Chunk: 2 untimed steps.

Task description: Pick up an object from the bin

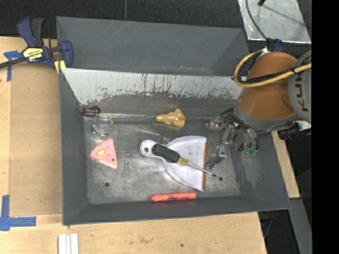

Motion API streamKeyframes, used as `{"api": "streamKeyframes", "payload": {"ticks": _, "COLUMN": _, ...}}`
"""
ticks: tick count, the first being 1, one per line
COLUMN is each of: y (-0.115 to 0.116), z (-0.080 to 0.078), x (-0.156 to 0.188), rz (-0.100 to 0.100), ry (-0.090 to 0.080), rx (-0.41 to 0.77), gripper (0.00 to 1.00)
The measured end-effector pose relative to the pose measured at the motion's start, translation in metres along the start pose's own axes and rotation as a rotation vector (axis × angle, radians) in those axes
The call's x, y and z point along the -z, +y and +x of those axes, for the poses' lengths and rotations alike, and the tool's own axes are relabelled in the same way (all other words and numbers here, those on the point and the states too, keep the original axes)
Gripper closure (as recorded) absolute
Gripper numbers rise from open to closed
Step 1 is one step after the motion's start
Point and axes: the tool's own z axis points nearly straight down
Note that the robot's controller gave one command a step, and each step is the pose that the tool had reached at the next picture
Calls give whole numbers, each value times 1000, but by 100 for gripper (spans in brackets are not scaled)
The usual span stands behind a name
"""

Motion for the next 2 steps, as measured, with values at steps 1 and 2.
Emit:
{"api": "streamKeyframes", "payload": {"ticks": 1, "y": 19, "z": 18, "x": -14, "rz": 0, "ry": -5, "rx": -52, "gripper": 0}}
{"api": "streamKeyframes", "payload": {"ticks": 2, "y": 49, "z": 20, "x": -46, "rz": 0, "ry": -5, "rx": 178, "gripper": 0}}
